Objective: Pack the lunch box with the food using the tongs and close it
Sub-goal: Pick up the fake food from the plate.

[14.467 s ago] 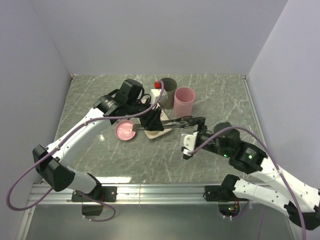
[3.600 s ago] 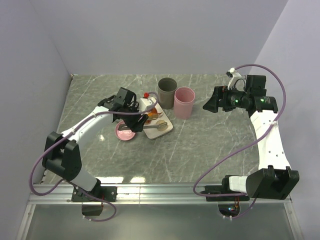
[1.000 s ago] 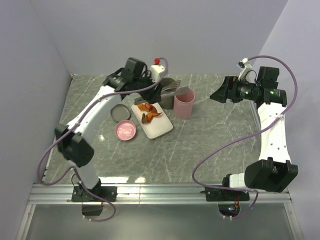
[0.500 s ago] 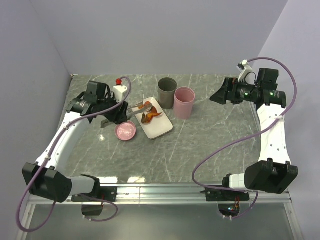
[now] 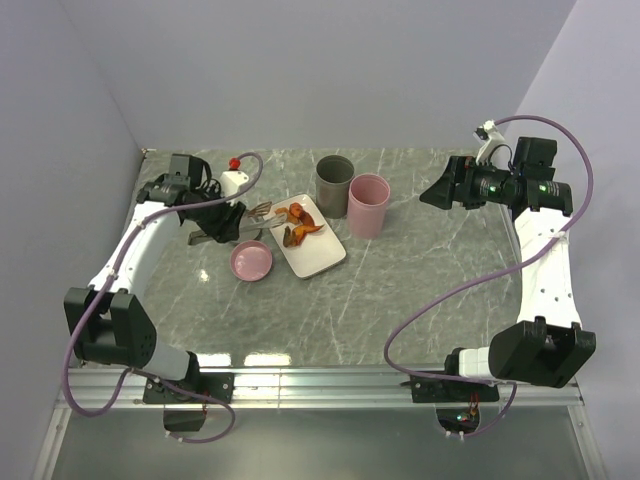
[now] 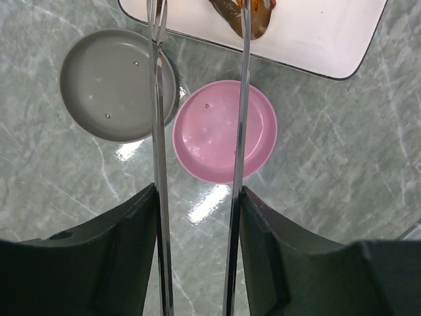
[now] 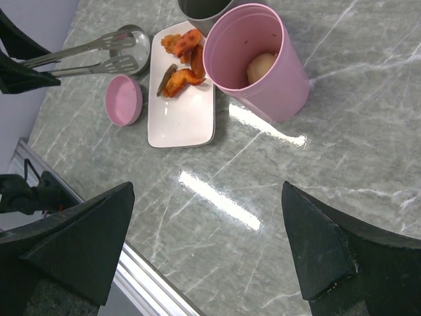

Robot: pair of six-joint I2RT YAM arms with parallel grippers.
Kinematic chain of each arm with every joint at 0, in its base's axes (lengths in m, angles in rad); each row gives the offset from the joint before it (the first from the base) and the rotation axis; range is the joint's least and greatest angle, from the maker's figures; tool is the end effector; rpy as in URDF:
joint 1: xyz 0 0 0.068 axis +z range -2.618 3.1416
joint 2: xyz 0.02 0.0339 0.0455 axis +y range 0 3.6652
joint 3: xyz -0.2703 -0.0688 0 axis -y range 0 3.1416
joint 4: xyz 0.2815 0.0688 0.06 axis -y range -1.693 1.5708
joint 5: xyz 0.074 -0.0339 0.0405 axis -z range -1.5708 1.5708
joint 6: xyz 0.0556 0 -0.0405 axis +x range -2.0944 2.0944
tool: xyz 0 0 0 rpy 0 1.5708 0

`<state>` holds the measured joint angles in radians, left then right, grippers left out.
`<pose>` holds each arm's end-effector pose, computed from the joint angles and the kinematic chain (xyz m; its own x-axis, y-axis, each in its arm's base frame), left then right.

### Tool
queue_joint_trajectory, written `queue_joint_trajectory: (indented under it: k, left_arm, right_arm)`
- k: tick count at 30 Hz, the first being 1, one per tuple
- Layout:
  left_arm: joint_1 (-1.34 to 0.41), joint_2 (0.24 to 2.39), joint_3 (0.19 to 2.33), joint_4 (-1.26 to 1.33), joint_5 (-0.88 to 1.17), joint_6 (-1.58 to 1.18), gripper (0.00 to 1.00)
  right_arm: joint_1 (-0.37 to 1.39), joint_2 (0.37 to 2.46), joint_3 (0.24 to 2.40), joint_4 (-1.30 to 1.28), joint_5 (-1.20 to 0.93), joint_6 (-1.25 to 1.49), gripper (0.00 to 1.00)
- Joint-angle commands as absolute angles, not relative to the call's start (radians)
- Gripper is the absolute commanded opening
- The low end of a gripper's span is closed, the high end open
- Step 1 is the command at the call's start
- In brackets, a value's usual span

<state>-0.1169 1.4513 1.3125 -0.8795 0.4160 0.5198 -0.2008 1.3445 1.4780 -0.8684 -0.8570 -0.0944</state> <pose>0.3355 -0.0620 0.2961 -0.5761 0.5251 -0.6264 0.6953 0.7177 -0.0379 0.3144 -0.0211 0.3998 -0.6146 0.0621 -0.7864 -0.4790 0.7627 0.4346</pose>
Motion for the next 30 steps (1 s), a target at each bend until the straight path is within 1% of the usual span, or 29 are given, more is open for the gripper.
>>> queue_joint_trajectory:
  k: [1,3,11,19,26,30]
  left_arm:
    - [-0.118,1.465,1.377,-0.874,0.419,0.626,0.54]
    - [-0.118,1.477,1.390,-0.934,0.455,0.653,0.53]
    - [-0.147,1.373,1.246,-0.911,0.486,0.614,0.52]
    - [-0.248,1.351,1.183,-0.827,0.410,0.497,0.49]
    - [-0.278,1.373,1.180,-0.776,0.328,0.428,0.49]
    - [-0.291,1.391,1.186,-0.765,0.318,0.416,0.48]
  right_arm:
    - [-0.209,1.319,1.477,-0.861,-0.851,-0.101,1.00]
    - [-0.209,1.319,1.480,-0.868,-0.853,-0.106,1.00]
    - [-0.207,1.321,1.470,-0.858,-0.864,-0.098,1.00]
    - [-0.209,1.321,1.479,-0.864,-0.862,-0.101,1.00]
    - [-0.207,1.319,1.471,-0.859,-0.865,-0.100,1.00]
    - [-0.207,1.324,1.480,-0.864,-0.867,-0.100,1.00]
